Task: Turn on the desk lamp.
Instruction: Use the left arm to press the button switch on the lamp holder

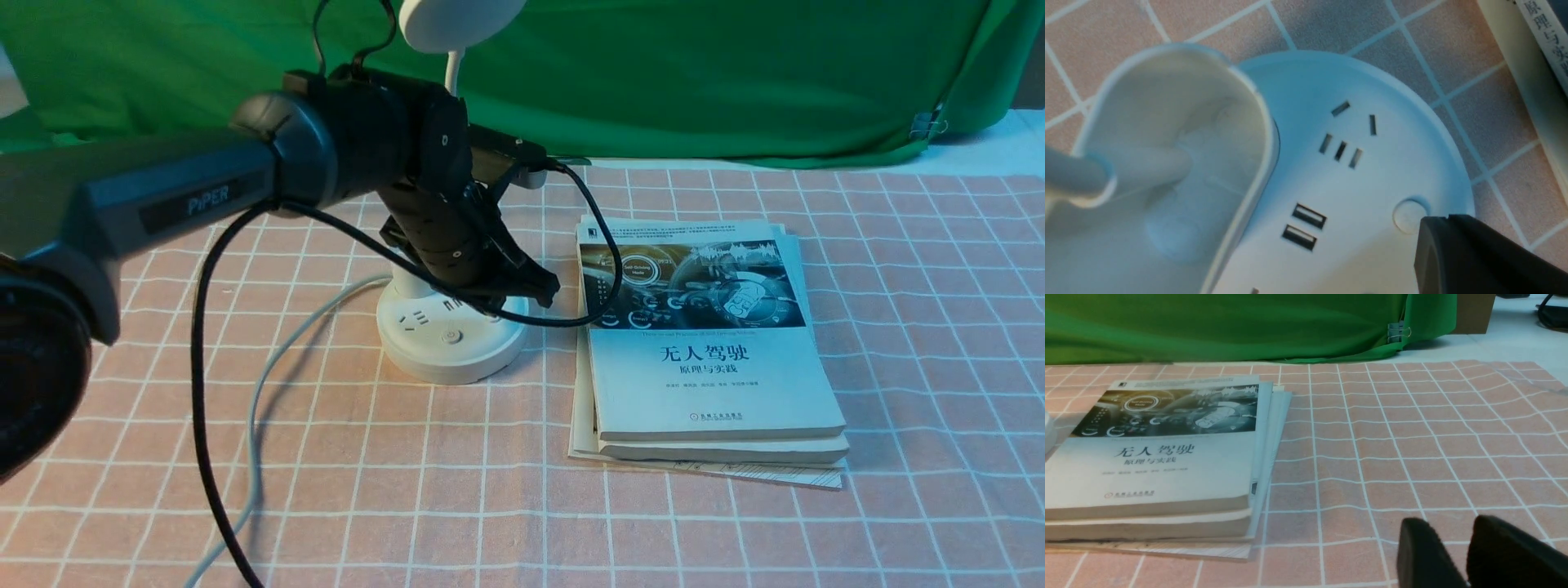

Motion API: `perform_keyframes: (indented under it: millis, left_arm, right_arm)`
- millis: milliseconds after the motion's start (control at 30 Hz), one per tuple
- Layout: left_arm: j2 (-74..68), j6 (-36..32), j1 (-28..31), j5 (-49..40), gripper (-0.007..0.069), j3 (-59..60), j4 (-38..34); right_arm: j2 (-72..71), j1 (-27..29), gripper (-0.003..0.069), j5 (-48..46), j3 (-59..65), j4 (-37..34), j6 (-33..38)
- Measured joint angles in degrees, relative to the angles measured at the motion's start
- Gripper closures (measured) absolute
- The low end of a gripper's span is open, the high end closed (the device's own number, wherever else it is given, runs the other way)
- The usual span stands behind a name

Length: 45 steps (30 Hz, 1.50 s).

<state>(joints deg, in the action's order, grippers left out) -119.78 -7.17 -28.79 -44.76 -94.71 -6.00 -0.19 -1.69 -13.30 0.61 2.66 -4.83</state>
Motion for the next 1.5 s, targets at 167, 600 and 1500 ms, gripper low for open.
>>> perform_keyframes:
  millis: [167,600,1500]
  left_arm:
    - [-1.53,0.10,0.00,1.73,0.0603,0.00,0.05]
    - [-3.22,1.29,0.00,-0.03,0.0603,-1.35,0.14]
    - [-5.50,1.46,0.00,-3.07,0.0603,-3.03,0.79]
  right_arm:
    - [0.00,0.00,0.0418,0.00,0.00,0.00,0.00]
    - [0.00,0.00,0.0418,0.00,0.00,0.00,0.00]
    - [0.00,0.00,0.0418,0.00,0.00,0.00,0.03]
